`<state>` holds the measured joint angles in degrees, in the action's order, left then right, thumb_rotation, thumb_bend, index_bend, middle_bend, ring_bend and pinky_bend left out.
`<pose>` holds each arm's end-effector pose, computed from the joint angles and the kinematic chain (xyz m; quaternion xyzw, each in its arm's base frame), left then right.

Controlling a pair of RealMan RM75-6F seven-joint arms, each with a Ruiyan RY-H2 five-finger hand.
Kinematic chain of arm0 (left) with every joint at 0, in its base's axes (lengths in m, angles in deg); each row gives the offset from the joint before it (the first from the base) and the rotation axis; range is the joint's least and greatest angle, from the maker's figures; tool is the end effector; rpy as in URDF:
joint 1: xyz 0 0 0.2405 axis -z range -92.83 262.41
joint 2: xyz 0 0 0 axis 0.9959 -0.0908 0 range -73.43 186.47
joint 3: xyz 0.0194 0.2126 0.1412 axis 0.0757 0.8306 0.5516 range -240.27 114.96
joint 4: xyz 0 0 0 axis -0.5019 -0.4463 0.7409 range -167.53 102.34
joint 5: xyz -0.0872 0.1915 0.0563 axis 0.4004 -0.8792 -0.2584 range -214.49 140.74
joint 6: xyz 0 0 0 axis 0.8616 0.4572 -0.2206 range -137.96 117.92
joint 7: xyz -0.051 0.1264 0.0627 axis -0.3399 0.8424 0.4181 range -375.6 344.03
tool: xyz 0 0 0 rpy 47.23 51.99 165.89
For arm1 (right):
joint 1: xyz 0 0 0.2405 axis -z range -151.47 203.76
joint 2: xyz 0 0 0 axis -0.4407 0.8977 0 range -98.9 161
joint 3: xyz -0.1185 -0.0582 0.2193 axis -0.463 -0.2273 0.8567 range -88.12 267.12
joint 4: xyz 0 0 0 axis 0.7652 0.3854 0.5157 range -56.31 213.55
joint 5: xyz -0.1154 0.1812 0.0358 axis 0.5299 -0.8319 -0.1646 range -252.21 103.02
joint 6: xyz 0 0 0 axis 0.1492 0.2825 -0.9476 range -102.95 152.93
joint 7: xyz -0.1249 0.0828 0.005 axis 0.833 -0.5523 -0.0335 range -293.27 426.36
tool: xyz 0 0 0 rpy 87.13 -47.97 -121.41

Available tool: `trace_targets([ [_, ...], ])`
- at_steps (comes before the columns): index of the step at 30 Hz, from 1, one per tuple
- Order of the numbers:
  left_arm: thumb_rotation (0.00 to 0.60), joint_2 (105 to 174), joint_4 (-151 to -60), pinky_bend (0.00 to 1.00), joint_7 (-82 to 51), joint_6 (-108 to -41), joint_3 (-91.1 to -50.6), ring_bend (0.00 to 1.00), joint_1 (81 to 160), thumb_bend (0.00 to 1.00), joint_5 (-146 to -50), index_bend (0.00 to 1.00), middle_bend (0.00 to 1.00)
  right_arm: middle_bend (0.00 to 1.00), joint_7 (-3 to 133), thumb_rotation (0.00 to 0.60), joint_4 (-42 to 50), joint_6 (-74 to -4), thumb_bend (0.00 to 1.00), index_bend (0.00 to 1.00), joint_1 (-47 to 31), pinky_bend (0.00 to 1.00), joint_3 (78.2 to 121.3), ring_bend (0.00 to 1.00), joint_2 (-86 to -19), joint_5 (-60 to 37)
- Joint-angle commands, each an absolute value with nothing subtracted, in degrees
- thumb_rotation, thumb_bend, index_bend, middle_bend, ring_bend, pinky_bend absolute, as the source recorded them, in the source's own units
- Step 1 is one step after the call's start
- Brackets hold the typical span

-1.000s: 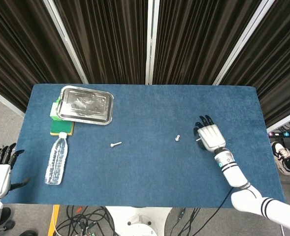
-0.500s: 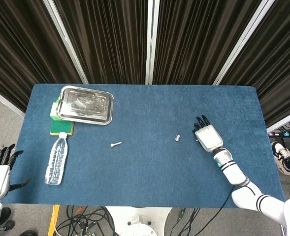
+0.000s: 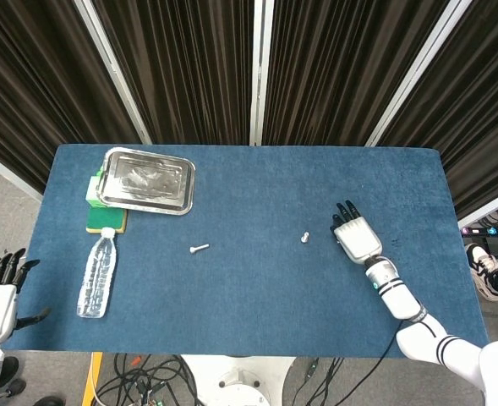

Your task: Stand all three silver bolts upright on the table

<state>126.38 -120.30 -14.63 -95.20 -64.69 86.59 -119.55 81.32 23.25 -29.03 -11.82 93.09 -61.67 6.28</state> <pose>-0.3389 0.1670 0.1280 -0.5675 -0.4196 -0.3583 0.6112 -0.2593 -0.3732 -0.0132 0.8007 -0.2211 0.2464 0.4992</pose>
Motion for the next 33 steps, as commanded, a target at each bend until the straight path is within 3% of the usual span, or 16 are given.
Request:
trace_targets([
  [1,0.6,126.4,-120.3,0.0,-14.7,-95.2,-64.7,0.0,86.6,0.06,-119.6,0.19,0.04,0.26,81.0,0.6,23.7,-29.1,0.38,0.55,-11.7,0.0,93.3,0.0,-62.1,6.1],
  [11,0.6,126.4,-119.9,0.0,-15.1,-95.5,-64.7,0.0,86.5,0.06,-119.8,0.19,0.04,0.26,76.3,0.6,19.6,-31.4,0.39,0.55,-10.5,0.0,95.6,0.0,-60.5,4.6],
  [18,0.6,126.4,-120.0,0.0,-15.0,-95.5,-64.6,0.0,86.5,0.06,-119.8,0.19,0.04,0.26,68.2,0.6,16.1,-29.2,0.39,0.55,-9.6,0.0,98.7,0.0,-58.8,-0.2],
  [33,0.6,126.2,-120.6,0.0,-14.2,-95.1,-64.7,0.0,86.7,0.06,-119.8,0.19,0.04,0.26,58.4,0.6,19.4,-27.1,0.39,0.56,-8.8,0.0,100.3,0.0,-59.6,-2.3],
])
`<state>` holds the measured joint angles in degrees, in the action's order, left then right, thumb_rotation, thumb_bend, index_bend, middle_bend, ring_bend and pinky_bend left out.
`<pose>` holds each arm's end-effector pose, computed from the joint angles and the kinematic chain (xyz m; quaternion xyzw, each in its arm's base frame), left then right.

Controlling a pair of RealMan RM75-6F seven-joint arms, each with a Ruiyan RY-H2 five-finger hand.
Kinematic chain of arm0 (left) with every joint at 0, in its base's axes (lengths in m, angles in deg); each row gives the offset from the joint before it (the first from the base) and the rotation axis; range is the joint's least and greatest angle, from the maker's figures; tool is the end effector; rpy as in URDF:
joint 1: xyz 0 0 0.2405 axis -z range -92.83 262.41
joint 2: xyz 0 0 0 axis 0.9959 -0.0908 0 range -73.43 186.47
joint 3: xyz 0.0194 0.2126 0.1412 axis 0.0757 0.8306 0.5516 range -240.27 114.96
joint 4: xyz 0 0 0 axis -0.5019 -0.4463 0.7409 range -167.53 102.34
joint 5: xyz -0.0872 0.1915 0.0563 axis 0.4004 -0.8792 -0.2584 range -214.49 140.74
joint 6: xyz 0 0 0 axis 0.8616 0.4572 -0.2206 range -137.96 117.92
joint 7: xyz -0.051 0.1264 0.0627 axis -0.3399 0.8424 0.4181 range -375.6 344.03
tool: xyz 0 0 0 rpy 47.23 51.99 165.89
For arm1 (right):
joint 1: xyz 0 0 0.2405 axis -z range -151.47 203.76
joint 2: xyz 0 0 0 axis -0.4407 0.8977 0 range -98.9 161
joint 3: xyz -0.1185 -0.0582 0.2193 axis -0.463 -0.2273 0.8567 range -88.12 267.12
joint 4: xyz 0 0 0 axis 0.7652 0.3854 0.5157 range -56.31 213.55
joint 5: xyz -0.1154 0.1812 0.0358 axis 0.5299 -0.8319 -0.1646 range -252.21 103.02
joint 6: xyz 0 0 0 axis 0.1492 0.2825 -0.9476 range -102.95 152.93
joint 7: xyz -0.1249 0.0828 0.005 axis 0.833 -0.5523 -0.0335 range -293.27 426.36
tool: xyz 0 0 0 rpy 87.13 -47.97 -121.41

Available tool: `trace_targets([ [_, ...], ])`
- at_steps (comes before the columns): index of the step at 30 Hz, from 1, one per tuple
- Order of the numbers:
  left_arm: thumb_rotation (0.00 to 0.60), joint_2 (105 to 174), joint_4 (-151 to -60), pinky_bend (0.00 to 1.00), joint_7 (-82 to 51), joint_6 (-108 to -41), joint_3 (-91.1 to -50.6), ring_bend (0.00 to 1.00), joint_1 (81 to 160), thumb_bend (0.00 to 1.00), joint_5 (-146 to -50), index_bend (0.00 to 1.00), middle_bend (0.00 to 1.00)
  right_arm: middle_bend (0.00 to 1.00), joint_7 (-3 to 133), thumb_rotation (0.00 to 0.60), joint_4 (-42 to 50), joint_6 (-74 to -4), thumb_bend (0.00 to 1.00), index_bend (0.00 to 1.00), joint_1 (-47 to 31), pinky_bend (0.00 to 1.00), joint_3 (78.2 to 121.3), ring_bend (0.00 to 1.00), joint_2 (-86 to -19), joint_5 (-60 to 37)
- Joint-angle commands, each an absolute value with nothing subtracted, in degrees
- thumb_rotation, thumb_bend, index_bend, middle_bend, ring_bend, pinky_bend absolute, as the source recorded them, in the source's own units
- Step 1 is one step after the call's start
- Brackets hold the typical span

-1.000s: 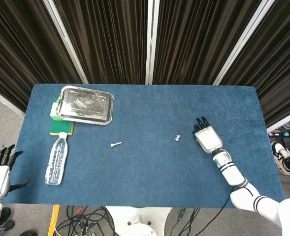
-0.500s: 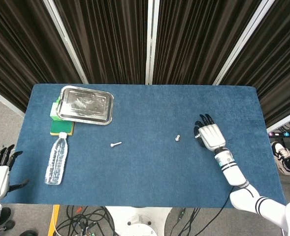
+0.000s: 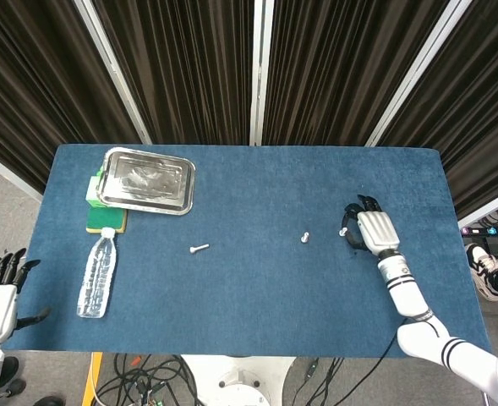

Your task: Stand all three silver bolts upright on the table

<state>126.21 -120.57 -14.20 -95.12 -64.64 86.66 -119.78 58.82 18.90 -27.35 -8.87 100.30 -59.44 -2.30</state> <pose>-0.3377 0.1673 0.1280 -0.5708 -0.4175 -0.3570 0.6103 -0.2708 -0.3824 0.0133 0.6512 -0.4550 0.3722 0.4800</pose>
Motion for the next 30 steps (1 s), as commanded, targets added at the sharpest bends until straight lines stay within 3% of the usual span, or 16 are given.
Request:
trace_targets([
  [1,0.6,126.2,-120.6,0.0,-14.1,-95.1,-64.7,0.0,86.7,0.06,-119.8,0.19,0.04,0.26,58.3,0.6,19.6,-27.1,0.39,0.56,-8.8,0.0,100.3,0.0,-59.6,-2.3],
  [30,0.6,126.0,-121.0,0.0,-13.6,-94.8,-64.6,0.0,87.0,0.06,-119.8,0.19,0.04,0.25,60.1,0.6,19.2,-28.7,0.4,0.44,-8.2,0.0,99.4,0.0,-59.3,-0.9],
])
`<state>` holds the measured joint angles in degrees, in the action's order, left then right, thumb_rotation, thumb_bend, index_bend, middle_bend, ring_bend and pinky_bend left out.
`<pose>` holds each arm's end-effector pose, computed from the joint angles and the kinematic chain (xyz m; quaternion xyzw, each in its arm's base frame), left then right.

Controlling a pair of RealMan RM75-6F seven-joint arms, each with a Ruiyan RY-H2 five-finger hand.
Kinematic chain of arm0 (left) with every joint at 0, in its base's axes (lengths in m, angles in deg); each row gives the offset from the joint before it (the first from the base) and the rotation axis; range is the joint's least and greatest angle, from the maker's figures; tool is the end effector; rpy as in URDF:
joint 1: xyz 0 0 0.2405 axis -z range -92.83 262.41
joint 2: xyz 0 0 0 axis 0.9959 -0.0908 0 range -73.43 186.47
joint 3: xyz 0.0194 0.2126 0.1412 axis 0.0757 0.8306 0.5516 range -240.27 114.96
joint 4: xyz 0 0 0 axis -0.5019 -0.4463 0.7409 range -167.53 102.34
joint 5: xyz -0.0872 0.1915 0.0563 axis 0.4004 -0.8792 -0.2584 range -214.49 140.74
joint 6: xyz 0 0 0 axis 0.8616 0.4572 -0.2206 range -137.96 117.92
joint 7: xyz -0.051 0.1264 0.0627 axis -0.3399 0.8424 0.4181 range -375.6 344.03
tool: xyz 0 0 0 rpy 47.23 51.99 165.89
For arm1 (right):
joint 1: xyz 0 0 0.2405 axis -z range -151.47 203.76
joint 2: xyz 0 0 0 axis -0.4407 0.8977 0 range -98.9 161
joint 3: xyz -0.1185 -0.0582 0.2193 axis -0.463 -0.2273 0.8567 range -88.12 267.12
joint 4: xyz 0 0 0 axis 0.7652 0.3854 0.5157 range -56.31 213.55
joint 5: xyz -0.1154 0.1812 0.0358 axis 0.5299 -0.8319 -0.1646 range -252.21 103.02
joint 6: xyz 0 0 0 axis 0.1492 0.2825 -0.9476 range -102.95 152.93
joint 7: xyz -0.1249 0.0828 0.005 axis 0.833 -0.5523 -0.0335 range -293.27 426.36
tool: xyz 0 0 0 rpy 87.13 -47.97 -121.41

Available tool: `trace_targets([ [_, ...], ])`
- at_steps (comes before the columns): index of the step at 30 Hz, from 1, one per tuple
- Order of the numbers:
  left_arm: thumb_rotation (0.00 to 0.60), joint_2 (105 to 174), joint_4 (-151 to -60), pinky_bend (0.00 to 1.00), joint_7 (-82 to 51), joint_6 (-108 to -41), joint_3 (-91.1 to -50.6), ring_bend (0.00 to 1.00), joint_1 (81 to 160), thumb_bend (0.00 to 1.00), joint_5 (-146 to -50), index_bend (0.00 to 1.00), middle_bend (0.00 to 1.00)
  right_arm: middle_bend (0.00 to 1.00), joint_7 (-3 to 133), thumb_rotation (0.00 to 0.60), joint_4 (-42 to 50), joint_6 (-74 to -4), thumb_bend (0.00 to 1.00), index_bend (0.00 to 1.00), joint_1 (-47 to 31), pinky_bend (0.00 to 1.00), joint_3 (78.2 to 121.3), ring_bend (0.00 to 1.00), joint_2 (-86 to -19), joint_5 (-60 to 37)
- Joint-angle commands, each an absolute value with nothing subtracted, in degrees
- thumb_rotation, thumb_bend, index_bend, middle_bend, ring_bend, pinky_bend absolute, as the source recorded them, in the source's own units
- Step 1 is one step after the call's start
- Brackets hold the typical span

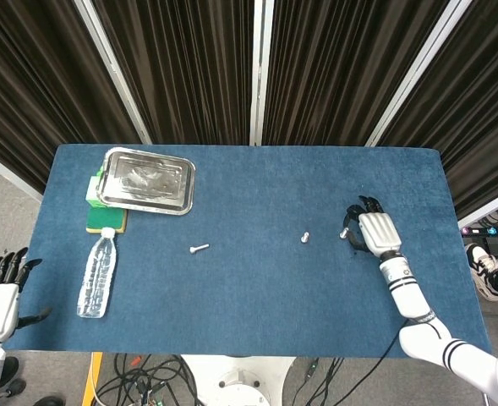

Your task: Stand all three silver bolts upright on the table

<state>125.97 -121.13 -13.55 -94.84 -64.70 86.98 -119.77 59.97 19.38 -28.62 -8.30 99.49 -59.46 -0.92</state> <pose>-0.3354 0.1693 0.1279 -0.5741 -0.4155 -0.3558 0.6092 -0.2741 -0.3782 0.0141 0.6625 -0.4364 0.3660 0.4866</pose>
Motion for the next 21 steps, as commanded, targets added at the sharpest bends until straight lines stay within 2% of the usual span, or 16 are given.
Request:
trace_targets([
  [1,0.6,126.0,-120.9,0.0,-13.7,-94.8,-64.6,0.0,87.0,0.06,-119.8,0.19,0.04,0.25,60.2,0.6,19.2,-28.8,0.4,0.43,-8.1,0.0,99.4,0.0,-59.3,-0.8],
  [5,0.6,125.7,-121.0,0.0,-13.5,-94.8,-64.8,0.0,87.3,0.06,-120.2,0.19,0.04,0.25,60.9,0.6,17.5,-30.6,0.32,0.4,-7.4,0.0,99.5,0.0,-58.2,-0.4],
  [8,0.6,125.0,-121.5,0.0,-13.5,-94.2,-65.3,0.0,88.5,0.06,-121.2,0.19,0.04,0.24,61.7,0.6,12.9,-34.0,0.27,0.38,-6.1,0.0,99.6,0.0,-54.9,0.8],
  [15,0.6,121.2,-124.6,0.0,-17.3,-87.3,-68.6,0.0,96.1,0.06,-123.4,0.2,0.04,0.25,65.3,0.6,-2.6,-43.8,0.28,0.37,-0.5,0.0,99.6,0.0,-43.0,3.2],
  [19,0.6,120.6,-126.9,0.0,-18.3,-80.3,-72.3,0.0,102.7,0.07,-121.3,0.23,0.05,0.25,67.6,0.6,-9.9,-48.4,0.31,0.37,3.0,0.0,99.0,0.0,-37.3,4.0],
  [21,0.6,121.7,-127.3,0.0,-18.4,-76.6,-74.7,0.0,106.4,0.09,-119.2,0.27,0.09,0.25,68.2,0.6,-12.6,-50.2,0.33,0.37,4.6,0.0,98.6,0.0,-35.1,4.3],
])
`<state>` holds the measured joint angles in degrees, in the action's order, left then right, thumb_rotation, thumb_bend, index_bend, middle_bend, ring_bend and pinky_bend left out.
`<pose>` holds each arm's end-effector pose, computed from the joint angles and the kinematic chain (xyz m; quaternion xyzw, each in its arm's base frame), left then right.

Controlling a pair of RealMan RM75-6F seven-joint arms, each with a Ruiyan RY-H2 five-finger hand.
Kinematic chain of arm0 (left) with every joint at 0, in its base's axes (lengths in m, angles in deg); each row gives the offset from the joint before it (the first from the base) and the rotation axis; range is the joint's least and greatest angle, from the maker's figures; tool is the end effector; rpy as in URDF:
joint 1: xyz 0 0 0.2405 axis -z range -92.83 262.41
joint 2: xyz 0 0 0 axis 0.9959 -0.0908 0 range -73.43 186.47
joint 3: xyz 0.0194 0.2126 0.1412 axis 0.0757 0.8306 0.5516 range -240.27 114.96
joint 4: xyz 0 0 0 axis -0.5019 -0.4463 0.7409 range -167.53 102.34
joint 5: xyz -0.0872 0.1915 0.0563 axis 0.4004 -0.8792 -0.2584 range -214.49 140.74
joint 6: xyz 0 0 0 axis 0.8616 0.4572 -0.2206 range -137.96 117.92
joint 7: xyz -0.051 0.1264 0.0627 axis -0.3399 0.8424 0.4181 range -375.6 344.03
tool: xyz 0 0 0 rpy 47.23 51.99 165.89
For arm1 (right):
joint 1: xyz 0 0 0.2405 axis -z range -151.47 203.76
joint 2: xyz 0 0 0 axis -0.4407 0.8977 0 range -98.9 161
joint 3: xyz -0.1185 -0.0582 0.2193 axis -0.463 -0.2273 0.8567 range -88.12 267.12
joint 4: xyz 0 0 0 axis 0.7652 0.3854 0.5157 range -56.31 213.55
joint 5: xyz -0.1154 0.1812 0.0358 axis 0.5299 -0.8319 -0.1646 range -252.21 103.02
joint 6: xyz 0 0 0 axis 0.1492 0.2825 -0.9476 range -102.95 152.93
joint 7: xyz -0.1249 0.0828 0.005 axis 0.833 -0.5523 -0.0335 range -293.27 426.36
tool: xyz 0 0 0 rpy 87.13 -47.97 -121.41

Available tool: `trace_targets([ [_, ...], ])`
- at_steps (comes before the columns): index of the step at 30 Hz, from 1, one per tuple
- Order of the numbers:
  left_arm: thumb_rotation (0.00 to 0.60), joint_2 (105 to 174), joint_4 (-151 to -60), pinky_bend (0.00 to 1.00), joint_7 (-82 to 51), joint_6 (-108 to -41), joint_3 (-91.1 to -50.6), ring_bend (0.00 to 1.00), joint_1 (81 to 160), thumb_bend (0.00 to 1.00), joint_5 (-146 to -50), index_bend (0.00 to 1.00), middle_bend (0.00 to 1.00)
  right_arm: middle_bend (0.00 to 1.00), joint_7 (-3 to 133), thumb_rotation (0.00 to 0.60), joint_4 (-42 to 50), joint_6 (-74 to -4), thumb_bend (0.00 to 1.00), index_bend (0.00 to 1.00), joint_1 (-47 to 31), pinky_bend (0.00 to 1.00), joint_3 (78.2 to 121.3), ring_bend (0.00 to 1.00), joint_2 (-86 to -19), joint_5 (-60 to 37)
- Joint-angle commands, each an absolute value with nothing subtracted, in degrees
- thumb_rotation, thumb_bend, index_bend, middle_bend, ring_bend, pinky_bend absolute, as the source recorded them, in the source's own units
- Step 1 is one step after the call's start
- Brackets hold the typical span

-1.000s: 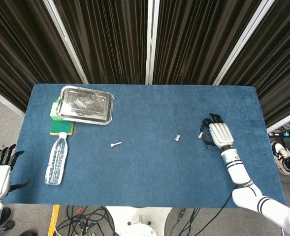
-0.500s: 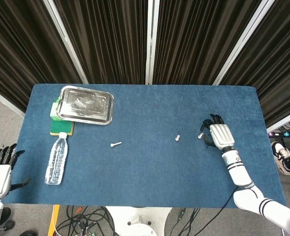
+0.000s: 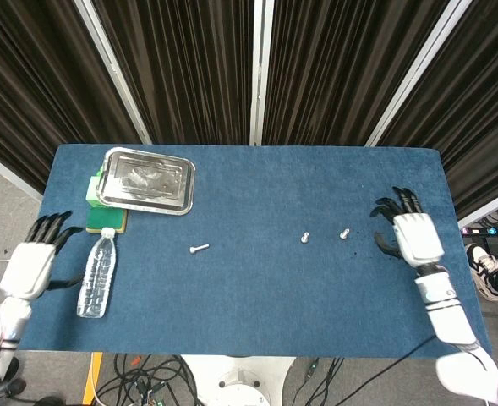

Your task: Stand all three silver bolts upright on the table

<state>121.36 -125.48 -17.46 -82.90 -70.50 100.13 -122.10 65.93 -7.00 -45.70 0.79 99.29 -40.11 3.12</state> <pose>-0.2739 0.2590 0.1313 -0.6420 -0.3860 -0.4160 0.5156 -0.2535 -0.3207 0.1152 0.6340 -0.3660 0.4386 0.5212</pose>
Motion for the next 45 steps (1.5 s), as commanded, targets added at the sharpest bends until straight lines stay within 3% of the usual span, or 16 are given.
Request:
trace_targets([
  [1,0.6,122.4,-127.4,0.0,-18.0,-74.8,-75.6,0.01,108.0,0.11,-118.0,0.29,0.11,0.25,68.4,0.6,-13.4,-50.9,0.34,0.37,5.2,0.0,98.4,0.0,-34.5,4.5],
  [3,0.6,124.0,-127.6,0.0,-16.3,-70.5,-77.1,0.04,111.8,0.15,-115.4,0.32,0.15,0.25,68.4,0.6,-14.8,-52.0,0.35,0.37,6.3,0.0,98.0,0.0,-33.4,4.9],
  [10,0.6,132.4,-124.5,0.0,-3.3,-60.8,-79.7,0.04,122.6,0.21,-102.7,0.38,0.16,0.24,67.8,0.6,-16.0,-53.5,0.35,0.37,8.3,0.0,97.5,0.0,-31.8,5.3],
  [17,0.6,142.3,-118.6,0.0,10.4,-58.8,-78.1,0.04,130.1,0.25,-87.3,0.41,0.16,0.23,66.8,0.6,-15.1,-52.7,0.36,0.37,8.9,0.0,97.3,0.0,-31.3,5.0],
  [24,0.6,147.8,-115.8,0.0,17.5,-60.7,-76.2,0.04,133.8,0.26,-78.0,0.41,0.16,0.23,65.2,0.6,-13.8,-52.5,0.36,0.37,9.4,0.0,97.3,0.0,-31.4,5.1],
  [35,0.596,151.4,-114.9,0.0,19.6,-64.2,-73.9,0.02,134.9,0.26,-77.3,0.42,0.15,0.23,64.0,0.6,-13.2,-53.1,0.37,0.37,10.6,0.0,97.4,0.0,-31.3,5.1],
  [45,0.549,152.2,-116.1,0.0,19.6,-64.0,-73.2,0.02,135.7,0.27,-76.8,0.43,0.15,0.22,63.9,0.6,-13.5,-53.4,0.38,0.37,11.5,0.0,97.4,0.0,-31.1,5.0],
])
